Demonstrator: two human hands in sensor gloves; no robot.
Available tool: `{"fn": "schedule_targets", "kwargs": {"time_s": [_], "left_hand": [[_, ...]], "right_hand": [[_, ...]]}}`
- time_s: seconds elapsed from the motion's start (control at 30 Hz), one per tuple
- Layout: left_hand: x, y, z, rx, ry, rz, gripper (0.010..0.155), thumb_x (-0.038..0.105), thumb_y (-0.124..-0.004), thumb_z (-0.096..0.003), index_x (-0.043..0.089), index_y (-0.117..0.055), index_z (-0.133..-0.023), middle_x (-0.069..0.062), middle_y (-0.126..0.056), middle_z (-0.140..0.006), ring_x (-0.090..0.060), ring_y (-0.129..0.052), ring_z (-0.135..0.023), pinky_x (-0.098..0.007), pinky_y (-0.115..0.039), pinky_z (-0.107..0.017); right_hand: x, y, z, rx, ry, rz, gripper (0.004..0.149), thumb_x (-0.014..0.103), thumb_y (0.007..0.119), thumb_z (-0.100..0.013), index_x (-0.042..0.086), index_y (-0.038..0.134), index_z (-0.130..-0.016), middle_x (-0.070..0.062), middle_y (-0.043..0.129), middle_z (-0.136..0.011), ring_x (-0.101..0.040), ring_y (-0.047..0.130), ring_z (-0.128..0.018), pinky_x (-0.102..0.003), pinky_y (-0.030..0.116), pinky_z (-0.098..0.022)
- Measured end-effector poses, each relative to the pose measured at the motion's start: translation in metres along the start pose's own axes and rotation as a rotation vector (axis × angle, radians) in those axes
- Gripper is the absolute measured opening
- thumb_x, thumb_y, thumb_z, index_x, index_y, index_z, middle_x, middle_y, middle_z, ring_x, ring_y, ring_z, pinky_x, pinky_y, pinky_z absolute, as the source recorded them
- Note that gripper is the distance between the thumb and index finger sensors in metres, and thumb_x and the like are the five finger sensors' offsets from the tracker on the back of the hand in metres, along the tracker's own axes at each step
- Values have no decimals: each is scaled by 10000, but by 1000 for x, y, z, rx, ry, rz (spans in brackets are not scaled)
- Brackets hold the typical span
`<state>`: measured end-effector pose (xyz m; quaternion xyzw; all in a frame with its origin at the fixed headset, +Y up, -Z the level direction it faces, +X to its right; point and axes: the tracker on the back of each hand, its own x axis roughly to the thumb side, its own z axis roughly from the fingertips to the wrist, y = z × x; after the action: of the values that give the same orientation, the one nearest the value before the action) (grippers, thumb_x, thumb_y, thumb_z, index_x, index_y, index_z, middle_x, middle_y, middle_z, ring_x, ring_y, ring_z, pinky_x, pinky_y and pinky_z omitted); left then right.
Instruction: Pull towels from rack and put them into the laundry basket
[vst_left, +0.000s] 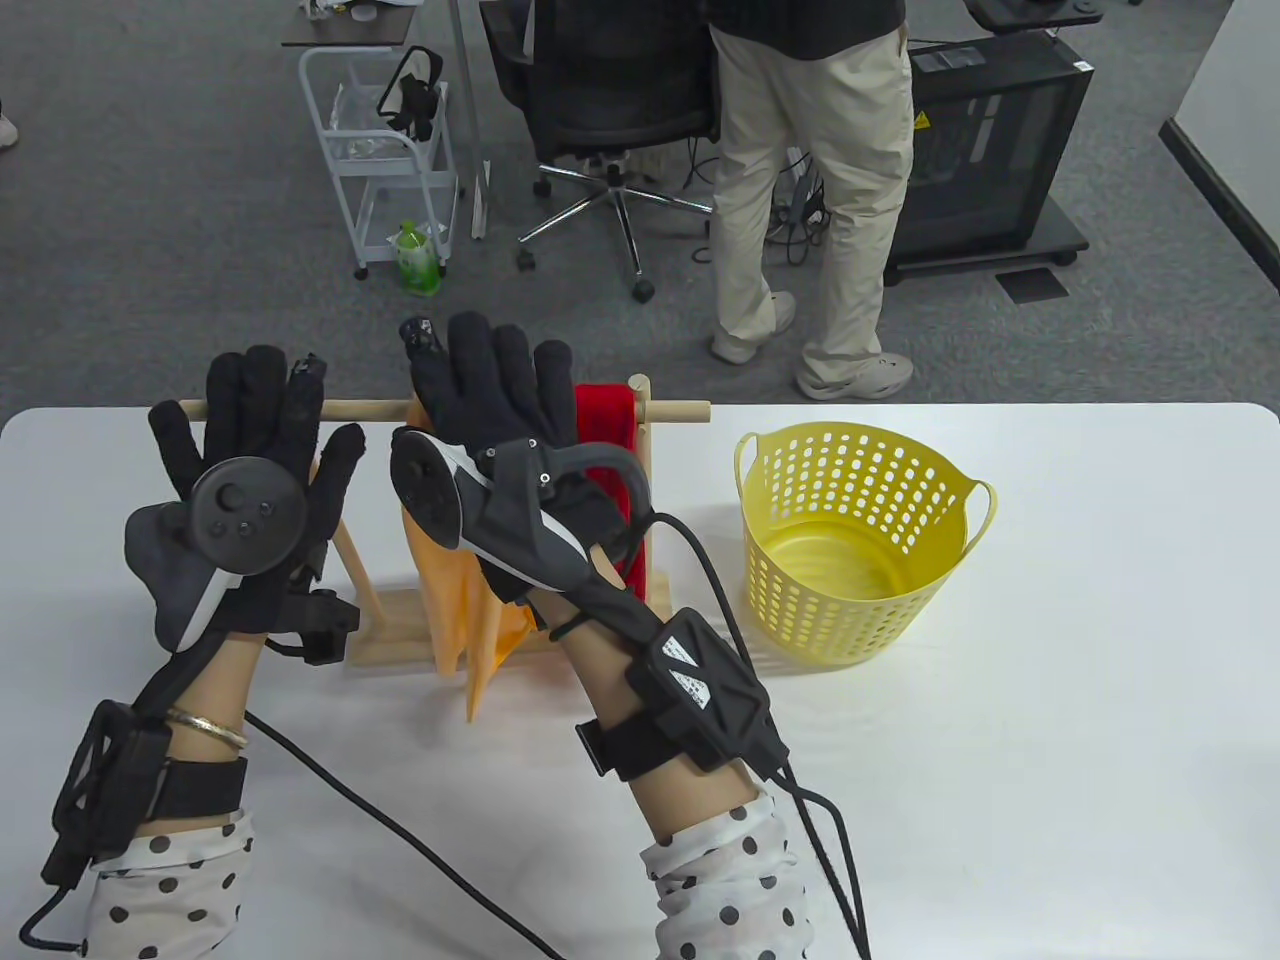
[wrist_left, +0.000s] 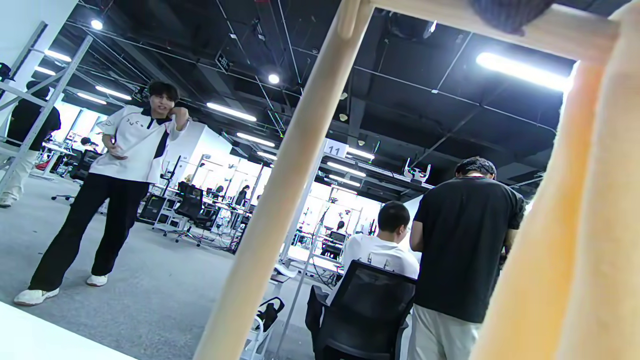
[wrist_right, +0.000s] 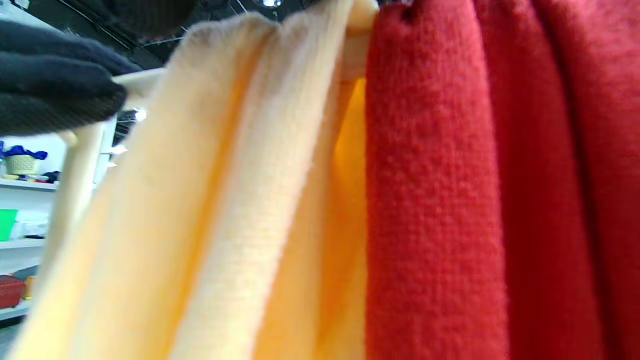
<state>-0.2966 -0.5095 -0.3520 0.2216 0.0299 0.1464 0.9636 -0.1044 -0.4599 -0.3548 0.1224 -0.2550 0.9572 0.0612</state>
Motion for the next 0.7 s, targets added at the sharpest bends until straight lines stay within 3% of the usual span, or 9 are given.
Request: {"fn": "schedule_targets", "kwargs": {"time_s": [0.33,0.53,0.63,0.7], "left_hand": [[0,0,0,-4,1,1,675,605,-559,-621,353,-488,-1243,113,-325,-1342,-163,-202,-1267,-493,-2,-910],[1,0,-1,-8,6,-11,677,606,-565,-621,349,-488,-1243,114,-330,-1342,-170,-213,-1268,-496,-8,-912],[0,-1,-1,-5,4,-5,674,604,-566,-621,353,-487,-1242,115,-326,-1342,-168,-209,-1268,-495,-7,-912],[0,-1,-1,-4,3,0,675,604,-566,-621,355,-480,-1243,118,-320,-1343,-167,-206,-1267,-496,-6,-912]], "right_hand": [[1,7,-2,77,9,49,688,560,716,-557,333,538,-1181,-11,588,-1215,-269,602,-1115,-529,380,-877],[2,-14,-6,19,-7,27,488,446,777,-567,376,746,-1049,93,785,-1082,-160,665,-1040,-439,426,-877],[-3,-33,-5,-117,-9,-26,470,453,775,-561,375,771,-1024,55,870,-971,-158,769,-881,-382,589,-758],[-6,-44,-5,-165,-19,-43,465,454,774,-559,376,774,-1018,47,895,-935,-136,864,-656,-307,744,-489]]}}
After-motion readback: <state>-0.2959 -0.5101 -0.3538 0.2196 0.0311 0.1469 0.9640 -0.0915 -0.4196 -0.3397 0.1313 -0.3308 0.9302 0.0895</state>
